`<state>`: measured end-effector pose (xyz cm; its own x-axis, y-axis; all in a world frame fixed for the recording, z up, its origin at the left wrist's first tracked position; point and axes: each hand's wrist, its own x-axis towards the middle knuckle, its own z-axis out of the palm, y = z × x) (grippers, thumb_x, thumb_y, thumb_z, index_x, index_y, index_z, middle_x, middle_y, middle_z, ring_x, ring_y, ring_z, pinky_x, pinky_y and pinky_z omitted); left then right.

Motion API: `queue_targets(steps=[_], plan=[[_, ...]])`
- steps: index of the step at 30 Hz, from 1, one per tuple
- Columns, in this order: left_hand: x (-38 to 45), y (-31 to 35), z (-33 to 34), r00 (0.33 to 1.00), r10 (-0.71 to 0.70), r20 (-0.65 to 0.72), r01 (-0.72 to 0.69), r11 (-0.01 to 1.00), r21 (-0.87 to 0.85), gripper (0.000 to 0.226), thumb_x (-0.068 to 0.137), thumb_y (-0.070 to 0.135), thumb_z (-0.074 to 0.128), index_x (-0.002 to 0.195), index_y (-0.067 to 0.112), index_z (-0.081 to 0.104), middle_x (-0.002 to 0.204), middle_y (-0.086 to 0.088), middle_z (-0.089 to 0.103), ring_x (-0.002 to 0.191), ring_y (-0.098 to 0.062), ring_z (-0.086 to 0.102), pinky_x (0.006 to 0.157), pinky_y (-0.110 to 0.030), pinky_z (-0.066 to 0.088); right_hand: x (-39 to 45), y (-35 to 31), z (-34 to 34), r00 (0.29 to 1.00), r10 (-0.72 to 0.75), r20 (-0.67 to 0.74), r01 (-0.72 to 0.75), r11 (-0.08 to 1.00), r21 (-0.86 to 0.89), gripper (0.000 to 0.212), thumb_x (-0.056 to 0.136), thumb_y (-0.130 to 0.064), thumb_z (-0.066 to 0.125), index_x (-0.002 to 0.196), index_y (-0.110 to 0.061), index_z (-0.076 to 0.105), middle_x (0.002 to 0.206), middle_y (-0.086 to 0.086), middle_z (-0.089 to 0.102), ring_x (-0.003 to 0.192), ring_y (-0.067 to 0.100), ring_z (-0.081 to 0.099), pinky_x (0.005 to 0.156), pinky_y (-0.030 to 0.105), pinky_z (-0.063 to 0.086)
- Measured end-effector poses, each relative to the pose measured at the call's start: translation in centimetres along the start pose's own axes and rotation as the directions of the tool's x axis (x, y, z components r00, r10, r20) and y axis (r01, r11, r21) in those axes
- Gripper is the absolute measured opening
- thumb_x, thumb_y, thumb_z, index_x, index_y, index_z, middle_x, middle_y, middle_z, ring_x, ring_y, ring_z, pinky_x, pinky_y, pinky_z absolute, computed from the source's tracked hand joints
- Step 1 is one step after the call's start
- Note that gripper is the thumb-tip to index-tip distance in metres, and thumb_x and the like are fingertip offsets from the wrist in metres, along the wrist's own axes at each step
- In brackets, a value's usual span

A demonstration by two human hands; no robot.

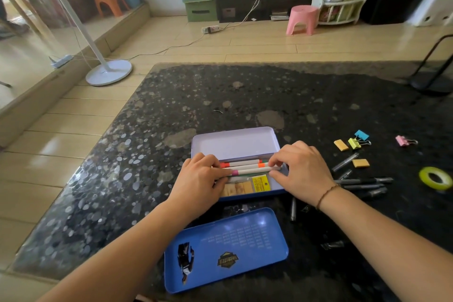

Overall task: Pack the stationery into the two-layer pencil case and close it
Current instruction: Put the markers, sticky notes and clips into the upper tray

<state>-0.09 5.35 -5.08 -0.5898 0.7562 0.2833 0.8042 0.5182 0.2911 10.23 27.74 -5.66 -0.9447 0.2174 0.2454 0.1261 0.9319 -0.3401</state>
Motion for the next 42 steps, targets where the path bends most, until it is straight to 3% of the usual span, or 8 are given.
queue_targets(steps=[5,11,16,21,25,33,37,42], plan=[[0.4,0.2,0.1,0.991,-0.128,-0.035,0.125,0.990,-0.060,0.010,0.082,0.015,0.073,0.088,0.021,0.078,0.085,0.004,0.070,0.080,-0.021,0.059,0.076,-0.043,0.048,-0.1,-0.1,0.3,0.999,-0.007,-0.048,0.006,1.000,-0.007,0.001,0.080,-0.027,0.070,0.079,-0.027,0.071,0.080,-0.007,0.066,0.081,0.017,0.052,0.067,0.030,0.037],[0.8,0.5,0.4,0.983,-0.159,-0.089,0.157,0.987,-0.025,0.011,0.082,0.029,0.072,0.091,0.024,0.075,0.095,0.008,0.066,0.090,-0.018,0.055,0.084,-0.045,0.046,-0.2,-0.2,0.3,0.997,-0.007,-0.080,0.007,1.000,-0.001,0.011,0.080,-0.029,0.066,0.091,-0.027,0.069,0.087,-0.006,0.064,0.086,0.018,0.053,0.069,0.031,0.040],[0.9,0.5,0.1,0.977,-0.033,0.212,0.005,0.992,0.129,0.093,0.066,0.084,0.049,0.143,0.037,0.030,0.145,0.009,0.040,0.133,-0.020,0.031,0.113,-0.048,0.020,-0.9,3.3,-2.8,0.971,0.086,-0.223,-0.101,0.993,-0.053,0.021,0.079,-0.029,0.064,0.100,-0.026,0.067,0.097,-0.005,0.067,0.095,0.023,0.053,0.077,0.040,0.048],[1.6,0.5,0.8,0.957,-0.039,0.288,0.036,0.999,0.016,0.106,0.061,0.075,0.060,0.148,0.038,0.013,0.146,0.009,0.041,0.133,-0.015,0.033,0.111,-0.042,0.020,-1.5,11.4,-5.6,0.923,0.374,-0.091,-0.379,0.924,-0.050,0.041,0.083,-0.003,0.053,0.118,-0.022,0.062,0.121,0.002,0.064,0.113,0.028,0.050,0.096,0.042,0.045],[1.7,0.8,1.3,0.956,-0.029,0.293,0.042,0.998,-0.039,0.106,0.060,0.075,0.062,0.148,0.039,0.014,0.143,0.010,0.044,0.132,-0.014,0.033,0.111,-0.043,0.020,-1.5,14.8,-6.4,0.912,0.372,0.174,-0.359,0.928,-0.102,0.041,0.089,-0.004,0.052,0.121,-0.028,0.061,0.127,-0.003,0.059,0.121,0.021,0.042,0.104,0.040,0.035],[2.3,3.6,1.8,0.941,0.212,0.264,-0.229,0.973,0.034,0.073,0.080,0.074,0.044,0.145,0.046,0.024,0.157,0.010,0.022,0.139,-0.020,0.026,0.114,-0.048,0.019,-1.9,15.5,-7.3,0.942,0.297,0.157,-0.236,0.917,-0.323,0.026,0.091,-0.017,0.053,0.111,-0.031,0.062,0.111,-0.004,0.061,0.102,0.020,0.055,0.087,0.041,0.049],[2.6,4.0,1.8,0.853,0.395,0.342,-0.428,0.903,0.025,0.049,0.095,0.062,0.030,0.139,0.042,0.043,0.158,0.015,0.020,0.147,-0.016,0.007,0.116,-0.055,0.002,-1.6,14.9,-8.7,0.909,0.355,0.217,-0.292,0.916,-0.276,0.009,0.088,-0.019,0.062,0.092,-0.027,0.062,0.094,-0.004,0.060,0.088,0.018,0.053,0.073,0.034,0.046],[2.1,3.0,1.8,0.823,0.393,0.410,-0.451,0.891,0.050,0.050,0.097,0.062,0.022,0.138,0.043,0.044,0.158,0.017,0.016,0.146,-0.014,-0.011,0.115,-0.056,-0.005,-1.3,11.8,-11.2,0.951,0.304,-0.047,-0.308,0.940,-0.144,0.012,0.082,-0.022,0.071,0.076,-0.029,0.062,0.078,-0.002,0.065,0.073,0.018,0.056,0.067,0.029,0.043]])
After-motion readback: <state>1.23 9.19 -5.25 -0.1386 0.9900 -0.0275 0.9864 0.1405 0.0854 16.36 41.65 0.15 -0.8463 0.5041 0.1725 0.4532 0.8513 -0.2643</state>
